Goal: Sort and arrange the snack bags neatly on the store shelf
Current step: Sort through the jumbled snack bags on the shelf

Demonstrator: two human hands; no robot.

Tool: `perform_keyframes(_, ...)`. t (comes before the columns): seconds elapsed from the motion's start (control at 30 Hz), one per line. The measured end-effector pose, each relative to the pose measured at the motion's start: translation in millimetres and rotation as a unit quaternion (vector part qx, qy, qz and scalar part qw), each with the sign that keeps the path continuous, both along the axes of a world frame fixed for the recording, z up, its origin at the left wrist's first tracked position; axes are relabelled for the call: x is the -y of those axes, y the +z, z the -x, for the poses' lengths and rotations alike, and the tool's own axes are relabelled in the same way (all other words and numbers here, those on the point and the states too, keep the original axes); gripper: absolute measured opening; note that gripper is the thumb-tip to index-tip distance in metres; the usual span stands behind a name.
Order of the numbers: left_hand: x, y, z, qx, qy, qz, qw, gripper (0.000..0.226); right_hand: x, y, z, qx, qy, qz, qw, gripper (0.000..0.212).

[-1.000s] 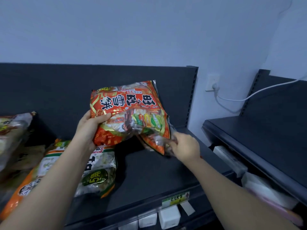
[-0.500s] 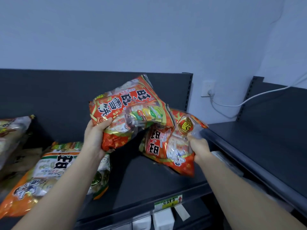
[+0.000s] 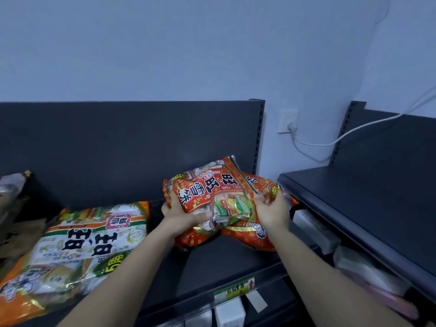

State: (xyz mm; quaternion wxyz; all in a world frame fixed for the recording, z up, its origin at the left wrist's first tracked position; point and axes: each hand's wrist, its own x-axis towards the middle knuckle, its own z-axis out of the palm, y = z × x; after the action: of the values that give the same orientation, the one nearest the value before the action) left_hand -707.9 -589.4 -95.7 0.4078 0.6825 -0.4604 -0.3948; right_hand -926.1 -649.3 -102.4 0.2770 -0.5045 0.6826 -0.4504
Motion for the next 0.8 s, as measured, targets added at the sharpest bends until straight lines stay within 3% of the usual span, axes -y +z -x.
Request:
perform_keyframes(0.07, 9, 2, 3, 0.040, 0.006, -0.011, 0.999, 0.132, -10, 2, 0, -0.032, 0.038, 0.053, 0.997, 0.070)
perform_keyframes(0.2, 23, -11, 7, 0.173, 0.018, -0.009, 0.985, 0.129, -14, 5, 4, -0.142, 0.109, 0.008, 0.984, 0.070)
perform_keyframes(0.43, 20, -14, -5, 0.201, -0.014, -0.042, 0.979, 0.123, -14, 23, 7, -0.229, 0.147, -0.112, 0.956, 0.081)
perform_keyframes(0.57, 2, -11, -9, 0.286, 0.008, -0.017, 0.958, 0.098, -25, 23, -1, -0.303, 0.098, 0.036, 0.947, 0.072)
perform_keyframes(0.7, -18, 4, -12, 0.379, -0.031, -0.027, 0.924, 0.047, -38, 34, -19, -0.332, 0.176, 0.164, 0.912, 0.068)
perform_keyframes(0.8, -37, 20, -17, 0.447, -0.038, -0.029, 0.893, 0.040, -48, 44, -32, -0.383, 0.239, 0.190, 0.871, 0.057)
